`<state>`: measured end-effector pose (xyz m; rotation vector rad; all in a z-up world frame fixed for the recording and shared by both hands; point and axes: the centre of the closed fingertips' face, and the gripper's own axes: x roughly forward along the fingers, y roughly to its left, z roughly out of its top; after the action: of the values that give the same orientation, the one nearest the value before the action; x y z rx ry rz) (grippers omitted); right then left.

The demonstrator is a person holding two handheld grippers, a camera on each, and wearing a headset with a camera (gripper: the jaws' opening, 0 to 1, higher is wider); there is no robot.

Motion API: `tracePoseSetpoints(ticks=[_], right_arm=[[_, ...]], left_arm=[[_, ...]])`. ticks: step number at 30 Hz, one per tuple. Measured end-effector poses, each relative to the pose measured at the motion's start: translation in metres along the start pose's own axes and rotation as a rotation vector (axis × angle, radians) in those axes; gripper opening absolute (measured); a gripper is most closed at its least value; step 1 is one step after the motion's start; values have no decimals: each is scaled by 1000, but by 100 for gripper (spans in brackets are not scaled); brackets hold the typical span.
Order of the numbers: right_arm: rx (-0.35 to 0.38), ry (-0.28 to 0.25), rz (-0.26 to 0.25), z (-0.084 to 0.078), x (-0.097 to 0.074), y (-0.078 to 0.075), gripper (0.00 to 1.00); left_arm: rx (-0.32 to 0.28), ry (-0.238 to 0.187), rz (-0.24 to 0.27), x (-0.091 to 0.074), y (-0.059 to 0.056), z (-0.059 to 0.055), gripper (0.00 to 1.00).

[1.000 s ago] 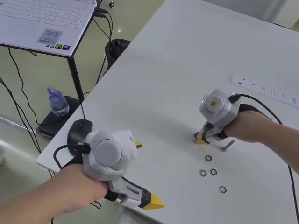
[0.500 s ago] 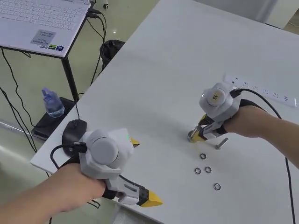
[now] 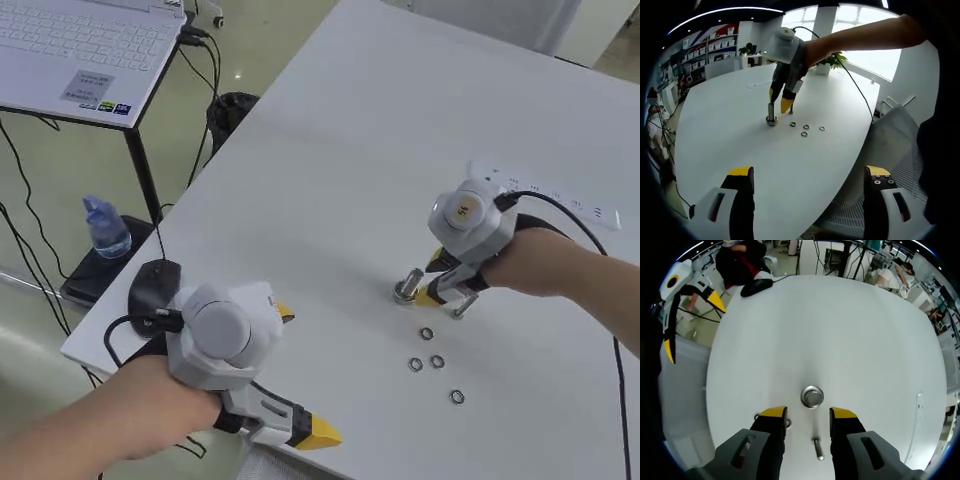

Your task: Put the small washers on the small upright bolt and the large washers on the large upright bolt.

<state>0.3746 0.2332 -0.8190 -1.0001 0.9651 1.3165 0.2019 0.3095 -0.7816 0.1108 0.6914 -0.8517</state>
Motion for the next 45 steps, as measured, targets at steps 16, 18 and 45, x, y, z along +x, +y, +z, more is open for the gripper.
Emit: tracePoseSetpoints(ticks=[16,18,45], right_arm=[[-5,24,18,-20,-3,19,35],[-8,29,21,-22,-2,22,35],[20,83,14,-50,42,21,28]], left_arm=[[-13,-7,17,-4,-3,-5,90],[-16,-5,19,-5,-2,-6,89],[-30,2,17,-7,4,-8,87]])
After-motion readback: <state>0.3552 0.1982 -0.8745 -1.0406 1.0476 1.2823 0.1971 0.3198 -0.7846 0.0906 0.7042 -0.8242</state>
